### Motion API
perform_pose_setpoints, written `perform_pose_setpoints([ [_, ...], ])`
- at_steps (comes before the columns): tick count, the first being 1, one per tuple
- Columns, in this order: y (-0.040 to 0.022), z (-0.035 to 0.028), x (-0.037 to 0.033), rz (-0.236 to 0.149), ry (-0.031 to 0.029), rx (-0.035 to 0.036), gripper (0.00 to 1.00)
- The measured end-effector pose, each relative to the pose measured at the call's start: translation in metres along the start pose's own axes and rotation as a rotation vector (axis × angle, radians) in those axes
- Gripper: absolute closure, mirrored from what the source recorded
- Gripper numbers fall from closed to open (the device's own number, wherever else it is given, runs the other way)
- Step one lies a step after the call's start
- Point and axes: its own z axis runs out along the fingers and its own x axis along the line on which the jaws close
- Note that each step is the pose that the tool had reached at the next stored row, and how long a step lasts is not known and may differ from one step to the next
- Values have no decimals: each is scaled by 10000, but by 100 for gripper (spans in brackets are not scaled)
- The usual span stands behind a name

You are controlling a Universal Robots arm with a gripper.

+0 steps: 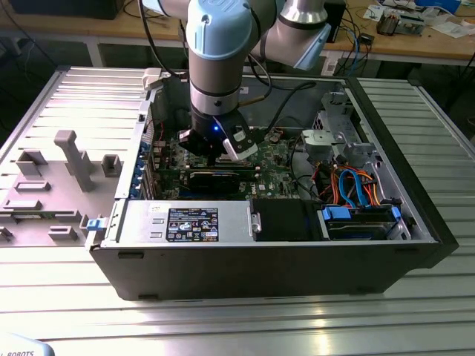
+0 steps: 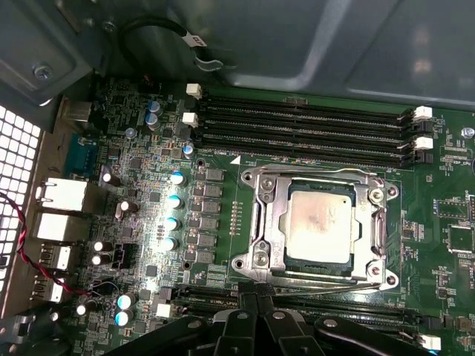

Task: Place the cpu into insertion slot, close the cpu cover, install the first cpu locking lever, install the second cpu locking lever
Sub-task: 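Install the second cpu locking lever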

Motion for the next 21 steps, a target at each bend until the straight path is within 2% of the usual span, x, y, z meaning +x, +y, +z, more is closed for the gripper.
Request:
perform_pose_setpoints([
  [5,-43,-7,5,0,0,0,89],
  [8,-48,-7,9,0,-1,0,89],
  [13,-51,15,33,-1,-6,-59,89],
  [15,-55,38,36,-3,-9,-99,89],
  [18,-61,73,37,-6,-22,-225,89],
  [21,-64,92,42,-8,-41,-386,89],
])
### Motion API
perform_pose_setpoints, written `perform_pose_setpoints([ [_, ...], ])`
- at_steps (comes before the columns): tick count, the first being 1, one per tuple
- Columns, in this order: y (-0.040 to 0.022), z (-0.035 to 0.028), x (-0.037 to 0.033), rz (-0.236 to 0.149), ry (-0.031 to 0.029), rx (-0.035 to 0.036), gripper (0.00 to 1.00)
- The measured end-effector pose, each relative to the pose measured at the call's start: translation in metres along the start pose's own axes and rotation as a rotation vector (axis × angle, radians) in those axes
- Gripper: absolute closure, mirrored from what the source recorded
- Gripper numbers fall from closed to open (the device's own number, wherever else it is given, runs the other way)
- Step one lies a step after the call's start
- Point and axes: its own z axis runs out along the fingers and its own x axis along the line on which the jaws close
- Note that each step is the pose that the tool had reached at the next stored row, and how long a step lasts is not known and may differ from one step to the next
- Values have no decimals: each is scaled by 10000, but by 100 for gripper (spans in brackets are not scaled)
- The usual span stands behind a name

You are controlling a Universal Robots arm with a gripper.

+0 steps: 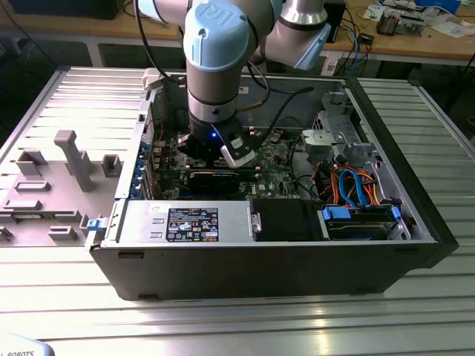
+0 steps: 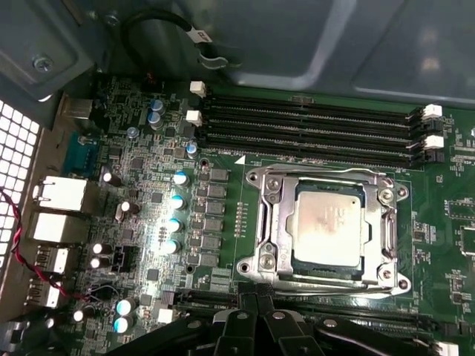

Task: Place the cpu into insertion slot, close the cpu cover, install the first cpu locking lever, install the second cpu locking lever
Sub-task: 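Install the second cpu locking lever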

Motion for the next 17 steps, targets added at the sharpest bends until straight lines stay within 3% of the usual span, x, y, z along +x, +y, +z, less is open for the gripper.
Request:
perform_pose_setpoints([
  [5,-1,15,29,159,-37,-18,89],
  [10,1,32,49,306,-78,-88,89],
  [17,14,58,56,456,-129,-255,89],
])
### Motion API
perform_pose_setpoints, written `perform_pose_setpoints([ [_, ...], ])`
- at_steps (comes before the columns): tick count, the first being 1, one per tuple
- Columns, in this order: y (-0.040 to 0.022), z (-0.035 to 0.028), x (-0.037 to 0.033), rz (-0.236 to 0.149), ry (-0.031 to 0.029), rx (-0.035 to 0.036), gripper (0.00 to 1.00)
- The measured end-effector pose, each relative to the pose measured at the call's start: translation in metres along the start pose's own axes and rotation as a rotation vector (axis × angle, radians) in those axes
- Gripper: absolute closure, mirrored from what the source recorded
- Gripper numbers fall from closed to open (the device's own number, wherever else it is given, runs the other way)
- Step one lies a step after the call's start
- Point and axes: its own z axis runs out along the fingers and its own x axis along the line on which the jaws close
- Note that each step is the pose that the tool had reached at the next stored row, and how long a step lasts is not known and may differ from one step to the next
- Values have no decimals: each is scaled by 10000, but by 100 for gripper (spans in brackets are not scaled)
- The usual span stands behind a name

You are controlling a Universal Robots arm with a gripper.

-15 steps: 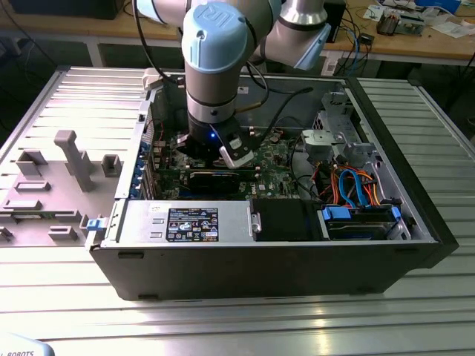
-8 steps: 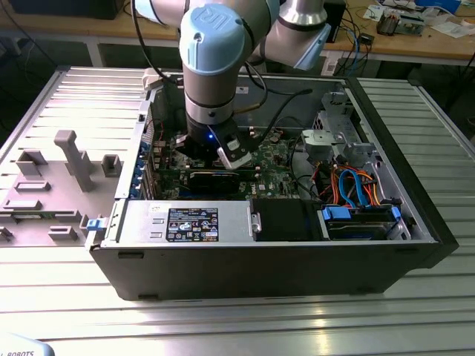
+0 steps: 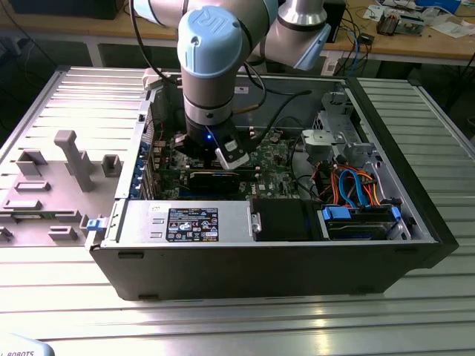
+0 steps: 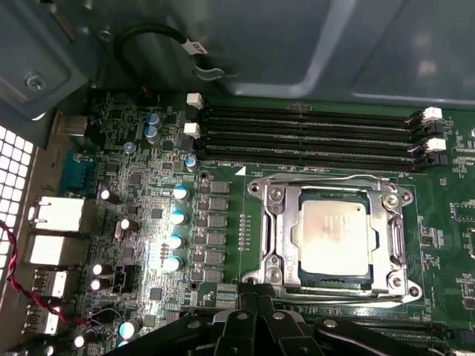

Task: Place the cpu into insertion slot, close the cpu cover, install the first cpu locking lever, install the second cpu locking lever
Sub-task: 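Install the second cpu locking lever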

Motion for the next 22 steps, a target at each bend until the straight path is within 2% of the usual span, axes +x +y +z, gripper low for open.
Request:
perform_pose_setpoints([
  [4,9,24,7,42,-22,-153,89],
  [7,10,37,24,44,-23,-191,89],
  [9,11,38,28,44,-23,-192,89],
  [11,11,40,29,52,-25,-167,89],
  [12,10,39,30,55,-22,-121,89],
  [14,13,43,29,57,-17,23,89],
  [18,14,14,30,57,-15,51,89],
  [22,34,-52,30,57,-15,35,89],
])
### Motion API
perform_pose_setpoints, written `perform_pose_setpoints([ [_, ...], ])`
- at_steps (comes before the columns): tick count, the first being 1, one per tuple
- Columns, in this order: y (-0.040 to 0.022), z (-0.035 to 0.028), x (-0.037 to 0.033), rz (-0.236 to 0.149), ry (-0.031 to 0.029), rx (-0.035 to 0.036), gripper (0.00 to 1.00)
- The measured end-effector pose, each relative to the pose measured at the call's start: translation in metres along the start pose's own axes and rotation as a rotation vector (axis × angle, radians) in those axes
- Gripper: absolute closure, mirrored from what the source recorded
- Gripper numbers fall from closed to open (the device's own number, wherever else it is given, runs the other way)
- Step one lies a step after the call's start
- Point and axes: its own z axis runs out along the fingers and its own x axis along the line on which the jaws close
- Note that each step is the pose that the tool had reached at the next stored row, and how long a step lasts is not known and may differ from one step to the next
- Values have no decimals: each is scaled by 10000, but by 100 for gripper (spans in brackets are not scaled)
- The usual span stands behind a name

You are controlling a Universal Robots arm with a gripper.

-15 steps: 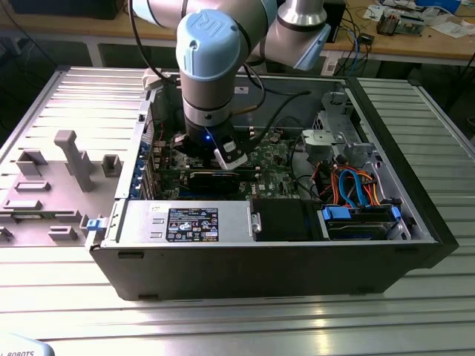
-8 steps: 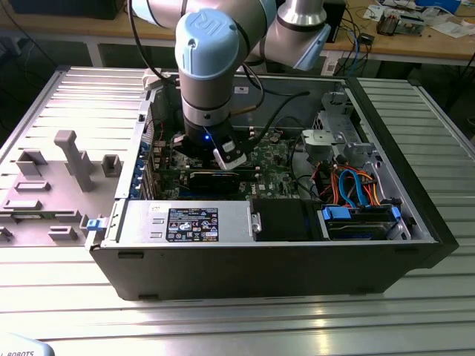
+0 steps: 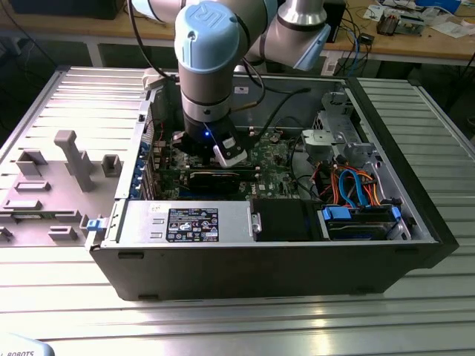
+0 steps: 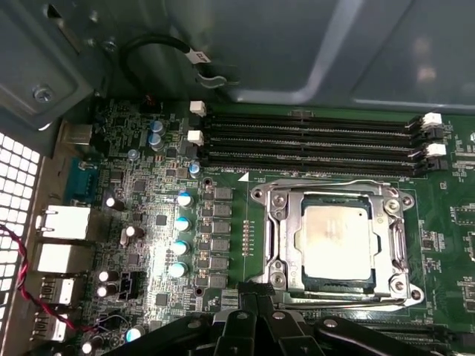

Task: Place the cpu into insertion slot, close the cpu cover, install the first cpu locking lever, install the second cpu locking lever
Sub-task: 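Install the second cpu locking lever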

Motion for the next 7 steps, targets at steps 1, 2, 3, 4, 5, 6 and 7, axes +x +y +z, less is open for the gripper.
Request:
perform_pose_setpoints([
  [1,4,-15,0,1,1,1,89],
  [2,4,-15,0,0,-1,-3,89],
  [3,4,-15,0,0,-1,-4,89],
  [4,4,-15,0,0,0,-4,89],
  [5,4,-15,0,0,0,-6,89],
  [6,4,-15,0,0,0,-6,89],
  [7,4,-15,0,0,-1,-6,89],
])
